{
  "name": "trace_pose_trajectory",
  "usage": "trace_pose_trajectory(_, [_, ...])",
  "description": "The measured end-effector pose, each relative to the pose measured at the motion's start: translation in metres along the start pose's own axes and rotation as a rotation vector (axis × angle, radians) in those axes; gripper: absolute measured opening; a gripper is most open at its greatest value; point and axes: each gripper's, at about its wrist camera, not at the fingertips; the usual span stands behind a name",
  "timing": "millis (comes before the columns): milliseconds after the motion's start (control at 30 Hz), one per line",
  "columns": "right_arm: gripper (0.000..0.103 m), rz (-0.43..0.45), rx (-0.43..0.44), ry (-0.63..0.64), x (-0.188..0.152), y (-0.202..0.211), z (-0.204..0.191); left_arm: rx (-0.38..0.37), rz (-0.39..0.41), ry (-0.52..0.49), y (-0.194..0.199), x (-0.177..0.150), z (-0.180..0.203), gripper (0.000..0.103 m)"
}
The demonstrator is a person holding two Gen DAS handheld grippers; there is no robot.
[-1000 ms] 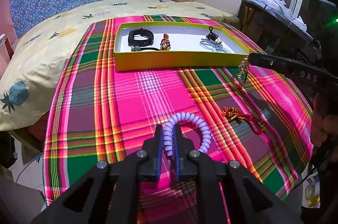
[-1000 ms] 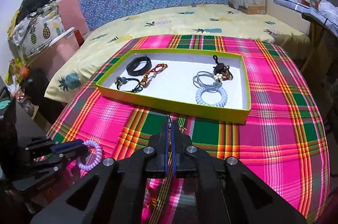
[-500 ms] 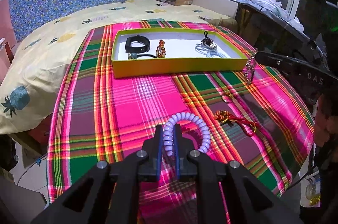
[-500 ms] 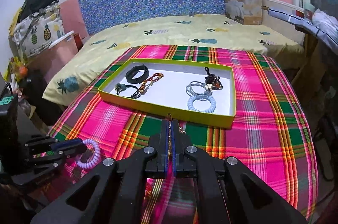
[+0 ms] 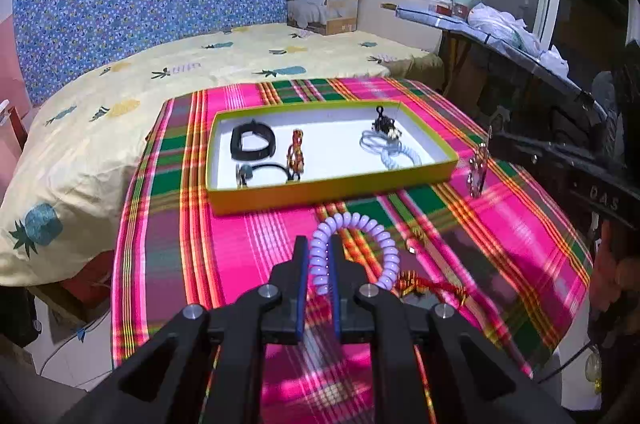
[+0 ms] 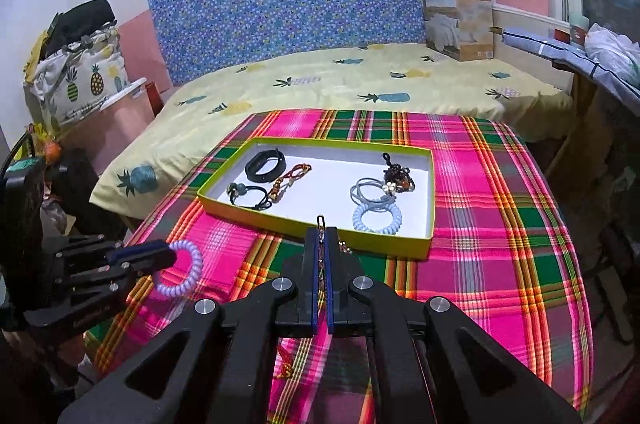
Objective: Organize jewelry
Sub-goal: 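Carry the coil bracelet and gold keychain over the box with both tools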
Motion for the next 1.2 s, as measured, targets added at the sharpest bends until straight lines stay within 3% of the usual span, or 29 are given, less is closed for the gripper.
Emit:
trace_pose_trajectory(500, [0.002, 0.012, 0.018, -0.018, 0.024, -0.022, 0.018, 0.003, 0.021, -0.025, -0.028, 0.05, 0.006, 0.01])
trace_pose_trajectory(1200, [0.002, -0.049, 0.013, -0.067, 0.032, -0.083, 0.056, -0.005, -0.046, -0.026, -0.102, 0.077, 0.003, 0.01])
Point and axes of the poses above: each gripper's, at about its wrist camera, not at the fingertips, and y roughly against the way its jaws point, z to its right, x to its top, and after that the axes turned 4 degrees about y, right-handed
